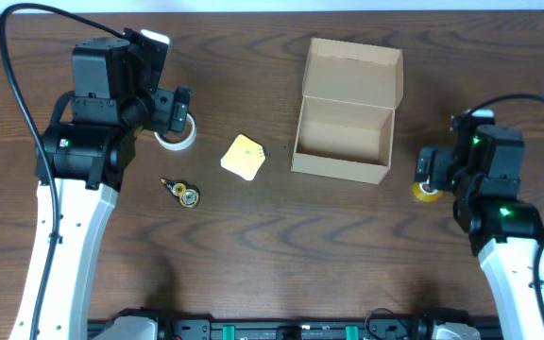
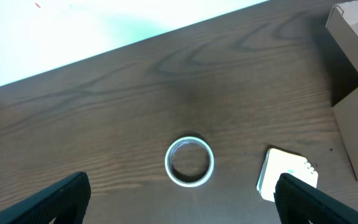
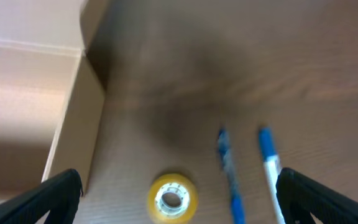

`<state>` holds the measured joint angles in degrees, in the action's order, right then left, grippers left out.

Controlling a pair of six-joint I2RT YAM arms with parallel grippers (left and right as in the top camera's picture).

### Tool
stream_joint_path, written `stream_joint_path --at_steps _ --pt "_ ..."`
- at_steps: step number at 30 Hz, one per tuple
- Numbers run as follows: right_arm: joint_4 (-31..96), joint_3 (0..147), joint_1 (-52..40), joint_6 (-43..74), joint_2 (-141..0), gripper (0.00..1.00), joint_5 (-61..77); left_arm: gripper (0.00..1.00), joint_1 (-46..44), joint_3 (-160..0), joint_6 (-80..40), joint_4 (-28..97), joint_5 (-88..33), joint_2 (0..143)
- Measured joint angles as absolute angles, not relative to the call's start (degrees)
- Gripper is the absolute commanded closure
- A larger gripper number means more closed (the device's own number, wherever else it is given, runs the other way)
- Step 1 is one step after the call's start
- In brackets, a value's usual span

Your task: Pack container

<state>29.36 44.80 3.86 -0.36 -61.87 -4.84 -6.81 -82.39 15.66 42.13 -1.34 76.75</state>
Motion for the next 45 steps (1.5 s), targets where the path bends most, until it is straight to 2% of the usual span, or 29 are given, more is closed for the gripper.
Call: stream_joint_path --at_steps 10,16,21,29,45 --pt "43.3 44.8 3.9 7.3 -61.9 0.01 3.7 0.05 -6.8 -82.4 15.2 42.2 -1.3 76.8" --pt "46.4 44.8 3.9 11.6 -62.4 0.01 -2.5 0.05 -6.8 -82.4 15.2 42.2 -2.0 76.8" --pt "46.7 44.8 4.9 14.5 -67.5 0.01 -6.6 0.05 -6.8 -82.4 15.2 42.2 -2.6 76.7" --pt "42.7 44.8 5.9 15.8 -77.4 0.01 -4.8 0.05 -6.8 -82.4 15.2 42.2 -2.6 76.7" --pt "40.9 51.3 5.9 14.7 -77.6 0.01 -4.3 0.05 -6.8 -82.4 14.6 42.1 -2.6 76.8"
